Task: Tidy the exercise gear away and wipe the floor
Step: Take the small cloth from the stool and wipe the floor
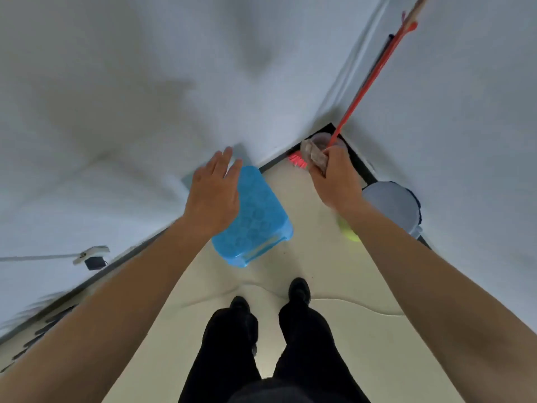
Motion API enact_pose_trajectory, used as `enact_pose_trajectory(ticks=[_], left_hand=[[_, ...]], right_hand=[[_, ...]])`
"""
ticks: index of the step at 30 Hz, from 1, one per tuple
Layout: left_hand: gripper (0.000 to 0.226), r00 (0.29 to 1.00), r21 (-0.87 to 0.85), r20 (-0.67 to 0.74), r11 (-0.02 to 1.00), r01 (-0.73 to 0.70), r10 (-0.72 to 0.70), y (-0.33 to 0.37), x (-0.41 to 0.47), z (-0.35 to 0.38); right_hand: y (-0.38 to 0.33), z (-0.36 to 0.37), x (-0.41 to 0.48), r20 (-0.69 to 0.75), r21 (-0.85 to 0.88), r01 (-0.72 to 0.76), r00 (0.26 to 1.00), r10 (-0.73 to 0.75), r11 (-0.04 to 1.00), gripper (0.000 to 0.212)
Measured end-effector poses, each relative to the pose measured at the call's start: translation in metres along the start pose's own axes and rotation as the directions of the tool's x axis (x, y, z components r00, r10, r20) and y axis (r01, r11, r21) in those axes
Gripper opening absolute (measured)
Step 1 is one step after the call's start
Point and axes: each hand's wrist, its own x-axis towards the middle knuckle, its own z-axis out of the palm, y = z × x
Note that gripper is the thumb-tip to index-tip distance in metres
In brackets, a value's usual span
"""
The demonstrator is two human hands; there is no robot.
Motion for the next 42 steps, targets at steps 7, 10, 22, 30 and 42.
enact_pose_trajectory(ticks=[7,10,22,30,42], left_hand=[[0.058,0.92,0.055,-0.28,0.962,-0.269,0.273,0.046,0.017,-0.147],[0.056,0.816,0.09,-0.351,0.884,-0.459,0.459,0.076,0.014,-0.19],[0.056,0.266,0.108,-0.091,0.275,-0.955,0.96,0.3,-0.2,-0.148],[0.057,-0.214,0.092,-0.018,-0.212,-0.973,0.977,0.425,-0.492,-0.099],[0.077,-0.514,-0.025,0.051,-0.514,-0.858,0.856,0.516,-0.896,0.003]], right_hand=[[-0.051,-0.134,-0.075,-0.26,-0.037,-0.059,0.964,0.047,0.998,0.022],[-0.06,-0.173,-0.14,-0.448,-0.075,-0.137,0.889,0.089,0.988,0.023],[-0.009,-0.198,-0.556,-0.771,0.129,-0.704,0.372,0.517,0.698,0.016],[-0.003,-0.16,-0.869,-0.835,0.34,-0.83,-0.051,0.548,0.442,0.023],[0.015,-0.074,-1.289,-0.719,0.599,-0.791,-0.464,0.518,0.123,0.022]])
